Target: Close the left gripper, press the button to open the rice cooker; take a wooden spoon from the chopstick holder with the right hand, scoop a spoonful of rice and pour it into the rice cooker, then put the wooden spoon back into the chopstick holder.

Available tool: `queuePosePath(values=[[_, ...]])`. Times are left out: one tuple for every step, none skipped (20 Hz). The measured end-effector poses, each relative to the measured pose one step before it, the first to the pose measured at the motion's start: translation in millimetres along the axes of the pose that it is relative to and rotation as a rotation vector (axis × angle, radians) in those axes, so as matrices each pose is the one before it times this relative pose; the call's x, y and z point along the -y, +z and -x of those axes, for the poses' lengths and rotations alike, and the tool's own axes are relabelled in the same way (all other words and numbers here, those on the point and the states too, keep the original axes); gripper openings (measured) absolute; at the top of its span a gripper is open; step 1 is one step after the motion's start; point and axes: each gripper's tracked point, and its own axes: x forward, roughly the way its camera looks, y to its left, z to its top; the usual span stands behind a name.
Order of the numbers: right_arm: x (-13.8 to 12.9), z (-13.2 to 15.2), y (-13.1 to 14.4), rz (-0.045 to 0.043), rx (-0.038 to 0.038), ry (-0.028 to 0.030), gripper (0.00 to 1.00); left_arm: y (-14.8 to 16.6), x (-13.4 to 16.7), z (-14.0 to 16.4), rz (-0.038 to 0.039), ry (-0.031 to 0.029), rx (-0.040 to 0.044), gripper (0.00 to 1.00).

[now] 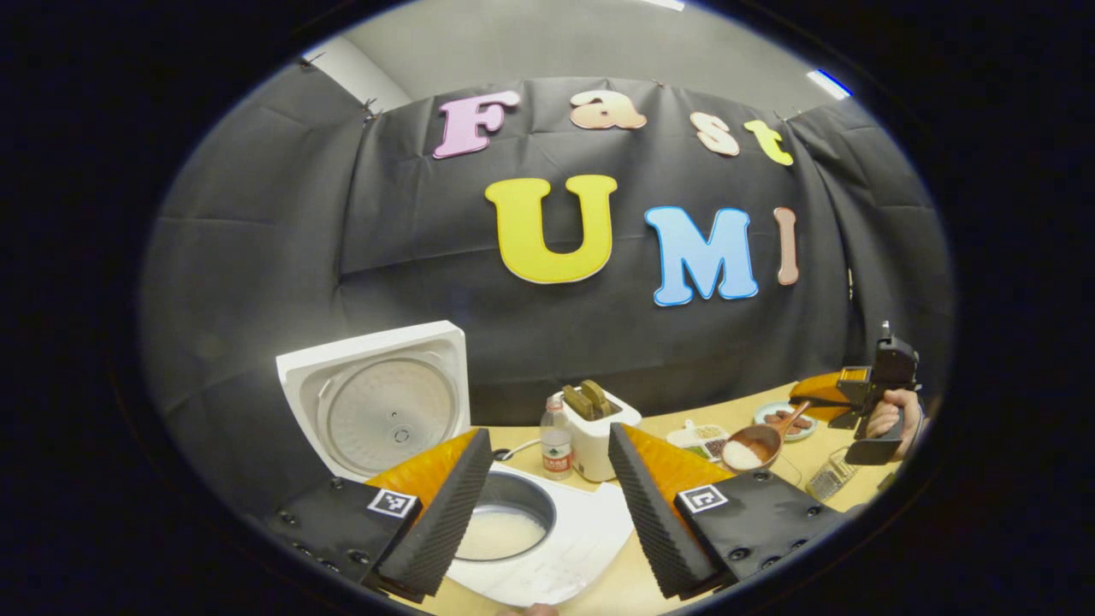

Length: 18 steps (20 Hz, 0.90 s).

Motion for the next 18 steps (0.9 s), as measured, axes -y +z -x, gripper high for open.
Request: queuePosePath(values=[[-8.30,-0.92,-3.16,0.00314,-0.00572,0.01318,0.04,-0.81,-1.88,1.70,0.00207,0.00164,0.00170,0.95],[-8.79,-0.32,-3.06,0.00597,-0.00704,0.01335,0.04,0.38,-3.11,1.03,0.00270,0.00286,0.00126,0.95],[-9.62,-1.51,-3.21,0.00325,-0.00791,0.01447,0.04,-0.59,-2.20,1.76,0.00335,0.00113,0.00288,0.95],[-7.98,-0.48,-4.89,0.00420,-0.00827,0.01245,0.04,-0.64,-2.32,0.74,0.00492,-0.00435,0.00122,0.95],[-7.71,-2.63,-3.80,0.00603,-0.00890,0.01089,0.04,-3.12,-2.89,1.58,0.00625,-0.00127,0.00151,0.95],[-6.94,-0.59,-4.01,0.00453,-0.00946,0.01181,0.04,-1.52,-4.71,0.81,0.00420,0.00585,0.00014,0.96],[-5.31,-3.33,-3.78,0.00472,-0.00992,0.00957,0.04,0.41,-5.44,1.79,0.00253,0.00586,0.00260,0.95],[-6.48,-1.43,-4.32,0.00386,-0.00939,0.00695,0.04,-0.34,-4.78,1.86,0.00146,0.00448,0.00126,0.95],[-4.99,-3.07,-3.68,0.00297,-0.00809,0.00708,0.04,-2.04,-5.00,1.96,0.00035,0.00619,0.00206,0.95],[-4.52,-4.10,-5.23,0.00460,-0.00920,0.00775,0.04,-0.33,-5.08,1.64,-0.00045,0.00656,0.00027,0.96],[-5.02,-3.45,-4.63,0.00388,-0.01343,0.00671,0.04,-1.36,-4.04,1.36,0.00008,0.00516,-0.00222,0.96],[-4.24,-3.59,-5.91,0.00607,-0.01212,0.00492,0.04,-0.61,-4.61,2.33,-0.00039,0.00801,-0.00437,0.95],[-4.24,-4.69,-5.31,0.00643,-0.01261,0.00543,0.07,-2.58,-4.81,2.27,-0.00077,0.00845,-0.00371,0.95],[-2.67,-5.67,-5.39,0.00477,-0.01015,0.00484,0.04,-3.95,-5.90,7.26,-0.00068,0.00634,0.00025,0.95],[-2.80,-6.49,-5.62,0.00312,-0.01212,0.00487,0.04,0.24,-2.69,2.50,-0.00126,0.00454,0.00017,0.95],[-2.64,-7.17,-5.93,-0.00095,-0.01653,0.00639,0.04,-2.24,-2.26,1.64,-0.00242,0.00294,0.00084,0.95],[-5.79,-5.39,-6.58,-0.00345,-0.01405,0.00820,0.04,-2.49,-4.27,2.66,-0.00448,0.00521,0.00102,0.95],[-3.90,-6.36,-6.51,-0.00187,-0.01417,0.00625,0.04,-0.75,-3.72,0.68,-0.00132,0.00561,0.00363,0.95]])
